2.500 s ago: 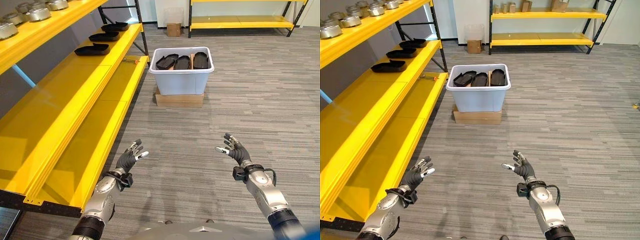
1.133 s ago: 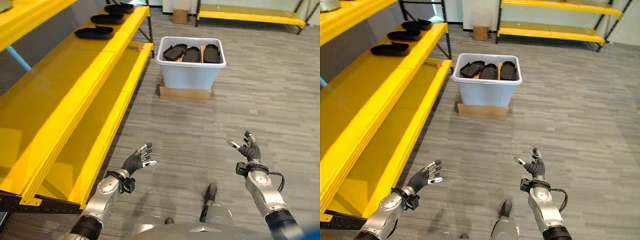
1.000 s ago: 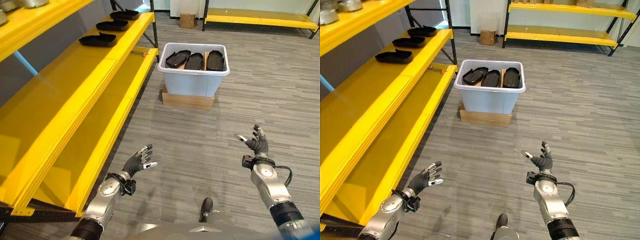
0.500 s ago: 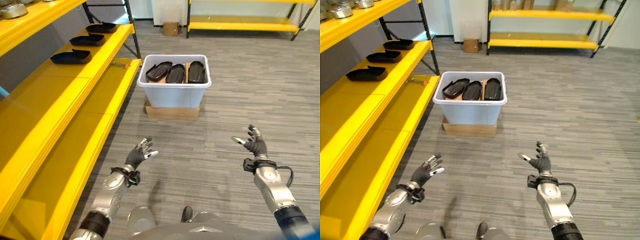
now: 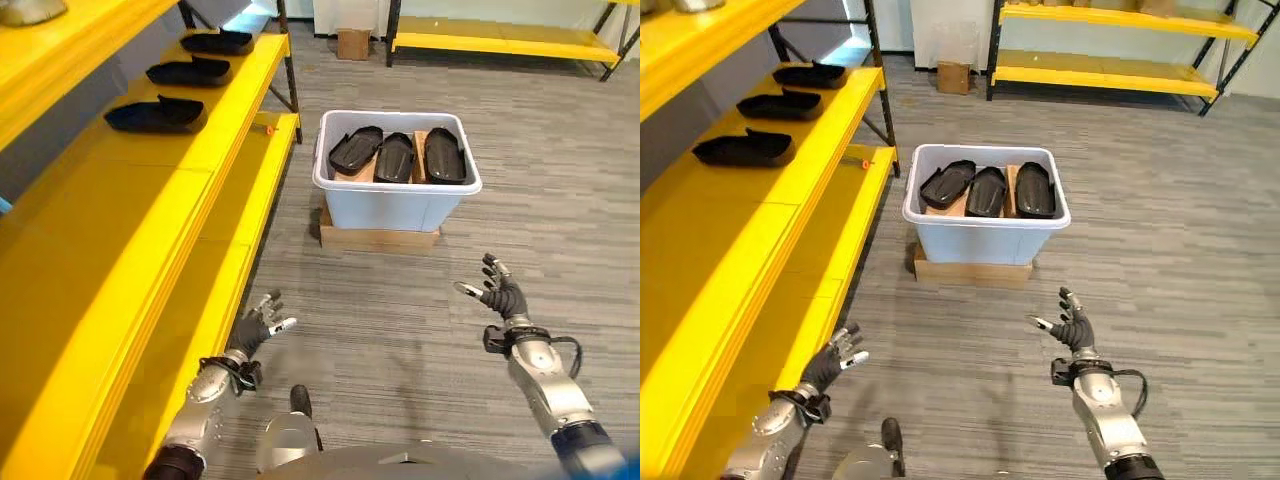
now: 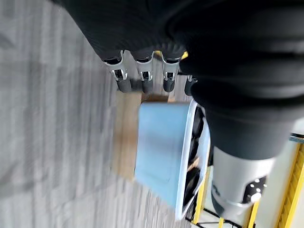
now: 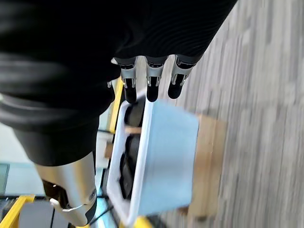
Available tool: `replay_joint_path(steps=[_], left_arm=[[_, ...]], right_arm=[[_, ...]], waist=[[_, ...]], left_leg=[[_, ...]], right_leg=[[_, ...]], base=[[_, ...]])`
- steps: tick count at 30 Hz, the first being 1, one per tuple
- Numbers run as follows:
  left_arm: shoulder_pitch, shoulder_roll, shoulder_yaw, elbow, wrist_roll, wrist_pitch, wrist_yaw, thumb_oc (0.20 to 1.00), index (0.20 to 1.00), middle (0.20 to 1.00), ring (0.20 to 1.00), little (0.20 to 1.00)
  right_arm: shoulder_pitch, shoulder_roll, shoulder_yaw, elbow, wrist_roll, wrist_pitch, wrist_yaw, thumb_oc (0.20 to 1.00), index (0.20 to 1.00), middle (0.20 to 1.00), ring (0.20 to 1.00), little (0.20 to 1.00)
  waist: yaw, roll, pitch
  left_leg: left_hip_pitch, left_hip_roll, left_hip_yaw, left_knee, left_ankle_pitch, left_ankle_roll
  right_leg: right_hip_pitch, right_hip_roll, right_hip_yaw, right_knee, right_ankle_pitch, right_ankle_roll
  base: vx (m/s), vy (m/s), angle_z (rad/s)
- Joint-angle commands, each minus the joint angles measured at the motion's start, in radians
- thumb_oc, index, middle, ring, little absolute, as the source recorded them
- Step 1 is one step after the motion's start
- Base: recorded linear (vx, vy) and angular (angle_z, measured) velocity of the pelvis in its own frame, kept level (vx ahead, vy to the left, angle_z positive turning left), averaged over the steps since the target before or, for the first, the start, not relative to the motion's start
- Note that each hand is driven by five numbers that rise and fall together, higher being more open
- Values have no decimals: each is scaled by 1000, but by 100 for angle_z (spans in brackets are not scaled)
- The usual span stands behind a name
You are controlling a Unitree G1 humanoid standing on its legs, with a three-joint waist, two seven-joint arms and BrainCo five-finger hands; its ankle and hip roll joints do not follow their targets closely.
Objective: Move parts from the plastic box to the shelf.
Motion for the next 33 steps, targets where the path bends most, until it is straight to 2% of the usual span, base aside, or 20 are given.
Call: replay_joint_path(steps=[1,6,9,12,14,16,17,19,20,21,22,23,24,25,26,27,28,30,33], left_arm=[[18,-11,-6,-68,61,-53,-47,1000,1000,1000,1000,1000],[-5,14,-37,-83,62,-40,-44,1000,1000,1000,1000,1000],[-12,5,-48,-93,41,-19,-61,1000,1000,1000,1000,1000],[-21,-4,-86,-86,58,-5,-72,1000,1000,1000,1000,1000],[-40,-25,-129,-59,48,-11,-70,1000,1000,1000,1000,1000],[-48,-32,-141,-49,43,2,-77,1000,1000,1000,1000,1000],[-68,-42,-173,-43,95,-7,-136,1000,1000,1000,1000,1000],[-75,-50,-205,-62,70,-16,-99,1000,1000,1000,1000,1000],[-69,-44,-204,-81,65,-9,-70,1000,1000,1000,1000,1000],[-77,-35,-193,-104,76,18,-40,1000,1000,1000,1000,1000],[-82,-31,-192,-110,92,24,-21,1000,1000,1000,1000,1000],[-105,-24,-198,-112,118,23,17,1000,1000,1000,1000,1000],[-121,-20,-206,-115,125,32,34,1000,1000,1000,1000,1000],[-135,-16,-219,-111,136,30,51,1000,1000,1000,1000,1000],[-141,-10,-233,-111,153,21,56,1000,1000,1000,1000,1000],[-137,-3,-237,-119,172,19,45,1000,1000,1000,1000,1000],[-130,2,-238,-125,182,15,35,1000,1000,1000,1000,1000],[-102,4,-233,-138,185,-13,4,1000,1000,1000,1000,1000],[-67,12,-238,-165,199,-36,-4,1000,1000,1000,1000,1000]], right_arm=[[-50,-64,-20,-28,22,-50,-35,1000,1000,1000,1000,1000],[-69,-34,-5,-31,43,-66,-104,1000,1000,1000,1000,1000],[-79,-6,-8,-11,110,-39,-170,1000,1000,1000,1000,1000],[-112,24,27,-17,95,-72,-196,1000,1000,1000,1000,1000],[-158,45,76,-35,48,-64,-213,1000,1000,1000,1000,1000],[-172,43,95,-36,17,-49,-200,1000,1000,1000,1000,1000],[-190,31,126,-28,-24,-6,-165,1000,1000,1000,1000,1000],[-183,-4,141,-23,-55,14,-110,1000,1000,1000,1000,1000],[-169,-16,134,-22,-47,31,-71,1000,1000,1000,1000,1000],[-158,-21,131,-4,-45,18,-14,1000,1000,1000,1000,1000],[-156,-23,134,3,-46,19,3,1000,1000,1000,1000,1000],[-165,-34,145,22,-23,16,26,1000,1000,1000,1000,1000],[-175,-39,148,35,-15,11,31,1000,1000,1000,1000,1000],[-182,-36,148,52,-17,2,36,1000,1000,1000,1000,1000],[-181,-28,146,64,-71,-21,25,1000,1000,1000,1000,1000],[-179,-24,142,67,-155,-48,13,1000,1000,1000,1000,1000],[-177,-24,142,66,-228,-68,11,1000,1000,1000,1000,1000],[-175,-57,148,50,-317,-89,13,1000,1000,1000,1000,1000],[-164,-82,153,35,-311,-73,-1,1000,1000,1000,1000,1000]], waist=[[17,51,-45],[21,47,-56],[21,47,-59],[19,53,-60],[19,65,-66],[20,62,-66],[19,61,-67],[5,58,-58],[-7,52,-53],[-13,37,-41],[-15,29,-35],[-17,14,-21],[-20,9,-9],[-32,-12,1],[-43,-24,12],[-48,-30,16],[-50,-31,18],[-47,-25,14],[-51,-21,8]], left_leg=[[-64,50,-28,68,-56,-49],[-37,-15,-62,27,-92,3],[-36,-39,-88,33,-109,22],[-29,-57,-100,29,-117,40],[-29,-69,-90,14,-121,55],[-29,-81,-81,9,-123,61],[-34,-89,-64,6,-129,76],[-13,-101,-24,-1,-156,103],[9,-96,-7,-4,-166,100],[27,-81,6,-3,-176,84],[50,-78,1,-7,-194,73],[66,-50,16,-1,-201,50],[76,-37,13,7,-211,41],[75,-37,2,23,-213,40],[86,-30,-30,40,-236,41],[92,-21,-47,48,-245,40],[98,-13,-53,54,-251,38],[108,11,-48,56,-240,22],[106,35,-59,88,-229,-4]], right_leg=[[-35,108,-42,9,-12,-67],[-73,89,-3,63,12,-36],[-90,87,21,91,26,-28],[-116,91,34,141,26,-29],[-151,100,32,191,26,-26],[-157,99,22,217,19,-20],[-196,93,-4,310,32,-9],[-310,51,-30,532,83,6],[-333,44,-39,497,103,4],[-337,27,-60,375,147,7],[-333,10,-61,323,153,28],[-345,-18,-89,176,203,38],[-338,-19,-91,97,240,48],[-359,-30,-47,13,314,54],[-371,-42,24,-43,368,72],[-378,-55,58,-72,386,79],[-379,-59,67,-79,393,83],[-342,-48,45,-107,346,83],[-288,-22,36,-98,296,74]], base=[[137,254,23],[87,150,2],[74,108,-8],[75,147,-18],[24,229,-16],[-33,200,-20],[-59,302,-26],[4,243,-56],[89,-57,-70],[163,-168,-73],[159,-351,-74],[165,-327,-66],[117,-438,-56],[223,-374,-42],[305,-387,-25],[359,-305,14],[326,-222,55],[393,-200,52],[463,-229,23]])
